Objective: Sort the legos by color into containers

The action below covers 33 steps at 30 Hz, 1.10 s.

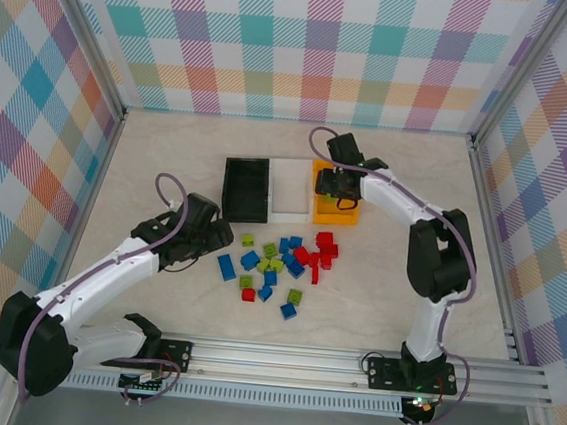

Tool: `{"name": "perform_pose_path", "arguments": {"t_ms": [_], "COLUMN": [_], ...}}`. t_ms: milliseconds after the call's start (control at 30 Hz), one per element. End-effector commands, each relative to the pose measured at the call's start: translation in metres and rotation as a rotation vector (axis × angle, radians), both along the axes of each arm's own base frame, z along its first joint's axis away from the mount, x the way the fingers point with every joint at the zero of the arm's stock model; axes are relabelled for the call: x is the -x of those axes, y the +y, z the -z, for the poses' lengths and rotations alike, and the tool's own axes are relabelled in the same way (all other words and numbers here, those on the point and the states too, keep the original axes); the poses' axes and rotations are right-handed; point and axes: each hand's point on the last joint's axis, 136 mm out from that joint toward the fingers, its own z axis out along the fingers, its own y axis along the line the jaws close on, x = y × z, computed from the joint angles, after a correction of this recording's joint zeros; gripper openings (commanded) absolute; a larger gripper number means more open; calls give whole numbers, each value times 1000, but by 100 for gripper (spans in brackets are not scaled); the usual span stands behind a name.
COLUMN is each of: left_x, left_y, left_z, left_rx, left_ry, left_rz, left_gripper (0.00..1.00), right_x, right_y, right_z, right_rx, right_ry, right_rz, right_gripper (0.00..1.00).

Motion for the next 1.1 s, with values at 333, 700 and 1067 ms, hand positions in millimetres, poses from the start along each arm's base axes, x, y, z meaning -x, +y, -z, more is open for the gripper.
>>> {"name": "perform_pose_path", "arguments": {"t_ms": [333, 700, 1067], "left_x": [15, 18, 19], "left_y": [-26, -28, -23], "left_z": [56, 99, 98], "left_rx": [-114, -139, -161], "left_ry": [141, 221, 220], "left_rz": [61, 59, 52], "left_gripper": [72, 61, 33], "right_x": [43, 50, 54], "right_y": [-8, -14, -17], "right_z": [-13, -19, -26], "right_rx": [-48, -52, -59], "right_ry": [-55, -81, -101], "right_rz": [-3, -4, -2], "right_gripper": [59, 58, 57]}}
